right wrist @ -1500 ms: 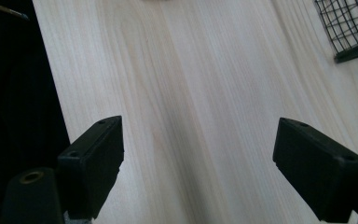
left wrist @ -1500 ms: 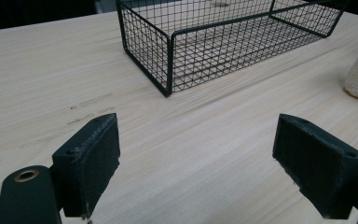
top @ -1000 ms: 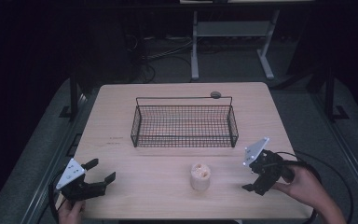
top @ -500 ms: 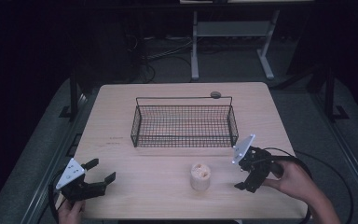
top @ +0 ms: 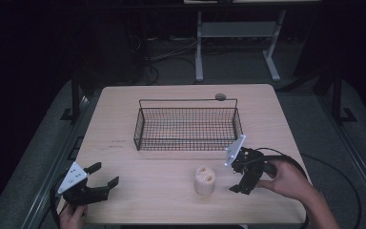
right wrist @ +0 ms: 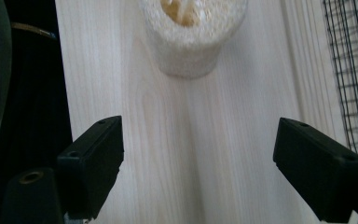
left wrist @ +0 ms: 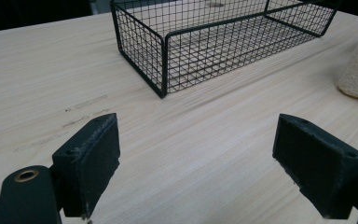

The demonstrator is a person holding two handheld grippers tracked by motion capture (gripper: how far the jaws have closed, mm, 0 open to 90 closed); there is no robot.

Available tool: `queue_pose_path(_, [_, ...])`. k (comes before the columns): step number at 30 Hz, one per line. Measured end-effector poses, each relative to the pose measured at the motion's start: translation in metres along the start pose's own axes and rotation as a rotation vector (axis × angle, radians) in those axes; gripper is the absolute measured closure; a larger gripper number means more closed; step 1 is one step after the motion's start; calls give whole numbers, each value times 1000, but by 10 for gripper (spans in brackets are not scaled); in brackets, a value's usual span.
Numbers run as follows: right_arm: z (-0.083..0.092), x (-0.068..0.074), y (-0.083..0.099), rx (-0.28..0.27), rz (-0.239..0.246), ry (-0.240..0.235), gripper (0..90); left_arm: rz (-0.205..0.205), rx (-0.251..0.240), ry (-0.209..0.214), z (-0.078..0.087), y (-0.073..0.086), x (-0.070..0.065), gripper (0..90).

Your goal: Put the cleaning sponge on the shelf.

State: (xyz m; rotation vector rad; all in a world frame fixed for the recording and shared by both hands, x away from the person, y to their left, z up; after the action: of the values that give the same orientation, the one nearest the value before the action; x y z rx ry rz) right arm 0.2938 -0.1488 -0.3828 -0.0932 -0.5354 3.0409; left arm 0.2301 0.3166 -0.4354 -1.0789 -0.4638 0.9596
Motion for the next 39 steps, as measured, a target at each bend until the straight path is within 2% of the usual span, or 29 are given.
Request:
queue_pose_path(26, [-27, -11, -50, -1, 45, -61, 156, 0, -6, 2, 1, -1, 1, 140])
queue_pose_path(39, [-39, -14, -61, 29, 45, -85, 164, -1, -11, 3, 2, -1, 1, 141])
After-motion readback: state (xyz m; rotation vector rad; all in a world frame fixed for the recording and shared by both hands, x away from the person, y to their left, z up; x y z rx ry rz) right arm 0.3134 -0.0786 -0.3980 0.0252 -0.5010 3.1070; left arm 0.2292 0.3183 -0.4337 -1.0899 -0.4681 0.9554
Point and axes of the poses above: each handheld gripper's, and its own axes: z roughly backward along the jaws, y roughly out of its underside, x roughly to its left, the point moved 1 cm from there along -z, roughly forward along the jaws, and after that the axes turned 7 degrees about z, right-handed, at the moved point
